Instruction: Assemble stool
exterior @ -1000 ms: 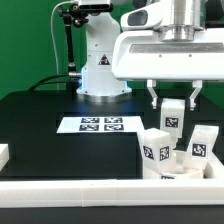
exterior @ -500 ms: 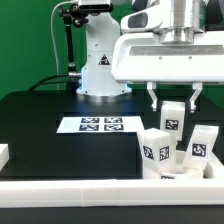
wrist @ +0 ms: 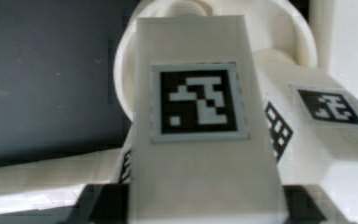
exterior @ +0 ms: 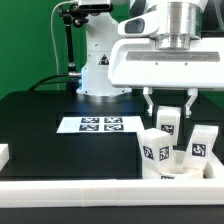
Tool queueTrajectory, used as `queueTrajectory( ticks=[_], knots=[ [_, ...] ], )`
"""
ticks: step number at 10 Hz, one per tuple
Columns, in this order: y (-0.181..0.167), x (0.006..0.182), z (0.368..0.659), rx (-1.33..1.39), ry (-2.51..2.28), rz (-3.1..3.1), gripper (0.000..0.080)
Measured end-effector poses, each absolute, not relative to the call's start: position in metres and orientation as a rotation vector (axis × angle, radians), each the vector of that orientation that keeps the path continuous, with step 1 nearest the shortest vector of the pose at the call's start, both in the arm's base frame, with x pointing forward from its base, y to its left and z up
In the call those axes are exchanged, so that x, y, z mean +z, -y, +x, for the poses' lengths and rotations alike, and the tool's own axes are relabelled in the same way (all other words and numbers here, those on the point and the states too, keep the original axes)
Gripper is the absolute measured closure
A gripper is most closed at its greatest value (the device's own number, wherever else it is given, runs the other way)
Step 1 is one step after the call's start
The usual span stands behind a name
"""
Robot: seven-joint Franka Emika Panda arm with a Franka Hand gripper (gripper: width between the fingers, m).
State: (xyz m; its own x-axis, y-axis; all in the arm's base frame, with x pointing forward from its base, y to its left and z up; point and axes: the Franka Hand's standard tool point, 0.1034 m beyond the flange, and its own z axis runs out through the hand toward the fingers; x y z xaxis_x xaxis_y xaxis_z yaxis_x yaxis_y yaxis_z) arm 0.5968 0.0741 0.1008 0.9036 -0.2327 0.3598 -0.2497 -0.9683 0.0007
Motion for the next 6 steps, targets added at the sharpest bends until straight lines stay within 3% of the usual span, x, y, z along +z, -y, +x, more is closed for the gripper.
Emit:
queueTrajectory(
  ticks=[6],
  knots=[
    [-0.0760, 0.0942, 0.5984, 0.639, 0.356, 3.006, 0.0459]
  ],
)
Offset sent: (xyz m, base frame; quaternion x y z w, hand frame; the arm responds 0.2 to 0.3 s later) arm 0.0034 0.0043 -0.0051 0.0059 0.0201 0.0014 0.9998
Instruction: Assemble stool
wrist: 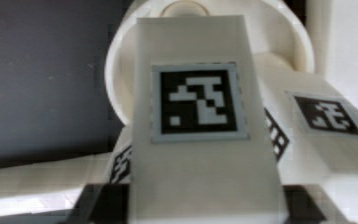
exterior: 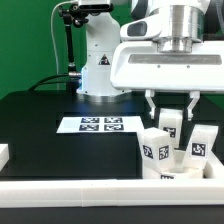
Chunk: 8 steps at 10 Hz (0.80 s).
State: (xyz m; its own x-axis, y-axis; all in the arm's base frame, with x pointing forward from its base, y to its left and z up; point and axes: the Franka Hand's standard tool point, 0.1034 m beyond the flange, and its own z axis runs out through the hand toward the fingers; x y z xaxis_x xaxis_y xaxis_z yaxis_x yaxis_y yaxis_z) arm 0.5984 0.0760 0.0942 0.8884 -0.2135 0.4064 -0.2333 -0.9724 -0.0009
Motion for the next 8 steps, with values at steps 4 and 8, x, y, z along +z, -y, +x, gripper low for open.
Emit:
queueTrajectory(
  ticks=[4, 8],
  knots=[
    [-0.0742, 0.0940, 0.5982, 0.743, 0.337, 2.990, 0.0459],
    [-0.0727, 0.0942, 0.5984, 0.770, 0.338, 2.984, 0.0459]
  ],
)
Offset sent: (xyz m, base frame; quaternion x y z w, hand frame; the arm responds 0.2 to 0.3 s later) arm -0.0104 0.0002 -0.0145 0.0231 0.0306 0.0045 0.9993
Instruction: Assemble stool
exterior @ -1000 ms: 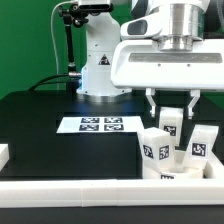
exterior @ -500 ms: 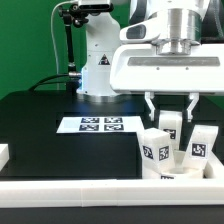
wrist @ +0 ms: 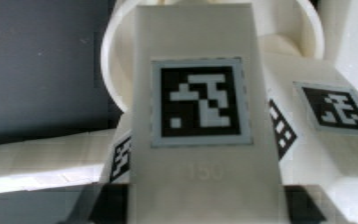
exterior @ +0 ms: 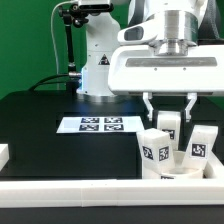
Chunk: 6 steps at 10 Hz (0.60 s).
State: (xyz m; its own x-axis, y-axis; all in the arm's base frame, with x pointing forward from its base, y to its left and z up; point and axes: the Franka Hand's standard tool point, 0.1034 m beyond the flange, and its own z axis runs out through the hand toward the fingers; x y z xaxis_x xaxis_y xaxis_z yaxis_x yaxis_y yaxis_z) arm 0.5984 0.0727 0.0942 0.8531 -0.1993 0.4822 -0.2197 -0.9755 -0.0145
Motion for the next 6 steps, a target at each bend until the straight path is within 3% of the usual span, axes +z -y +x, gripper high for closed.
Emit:
queueTrajectory(
  ticks=[6],
  knots=[
    [-0.0708, 0.0867, 0.5893, 0.896, 0.416, 2.951, 0.0459]
  ],
)
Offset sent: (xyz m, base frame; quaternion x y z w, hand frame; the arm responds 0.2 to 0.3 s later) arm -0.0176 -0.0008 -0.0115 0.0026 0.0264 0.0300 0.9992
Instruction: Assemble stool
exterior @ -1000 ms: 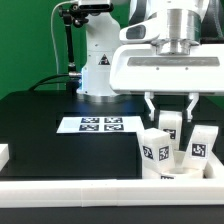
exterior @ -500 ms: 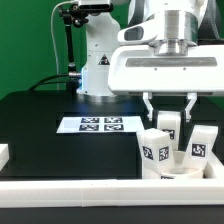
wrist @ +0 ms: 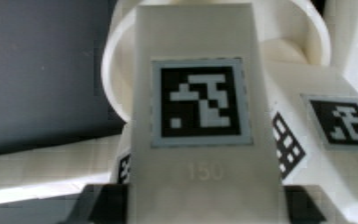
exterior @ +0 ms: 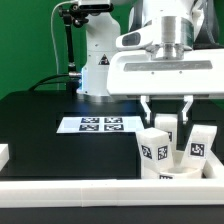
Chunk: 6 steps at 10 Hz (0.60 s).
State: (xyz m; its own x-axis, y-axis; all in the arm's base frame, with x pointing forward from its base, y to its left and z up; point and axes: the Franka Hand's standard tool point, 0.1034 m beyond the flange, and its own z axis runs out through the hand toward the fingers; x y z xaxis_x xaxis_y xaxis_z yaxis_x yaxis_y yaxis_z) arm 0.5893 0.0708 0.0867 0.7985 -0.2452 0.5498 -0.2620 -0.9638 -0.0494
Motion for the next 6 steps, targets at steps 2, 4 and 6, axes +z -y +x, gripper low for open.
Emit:
queueTrajectory(
  ticks=[2, 4, 6],
  knots=[
    [-0.0703, 0.0862, 0.5883, 0.961, 0.426, 2.929, 0.0459],
    [-0.0694, 0.0845, 0.5877, 0.938, 0.429, 2.932, 0.0389],
    [-0.0681, 0.0840, 0.5872, 0.933, 0.426, 2.929, 0.0220]
  ],
)
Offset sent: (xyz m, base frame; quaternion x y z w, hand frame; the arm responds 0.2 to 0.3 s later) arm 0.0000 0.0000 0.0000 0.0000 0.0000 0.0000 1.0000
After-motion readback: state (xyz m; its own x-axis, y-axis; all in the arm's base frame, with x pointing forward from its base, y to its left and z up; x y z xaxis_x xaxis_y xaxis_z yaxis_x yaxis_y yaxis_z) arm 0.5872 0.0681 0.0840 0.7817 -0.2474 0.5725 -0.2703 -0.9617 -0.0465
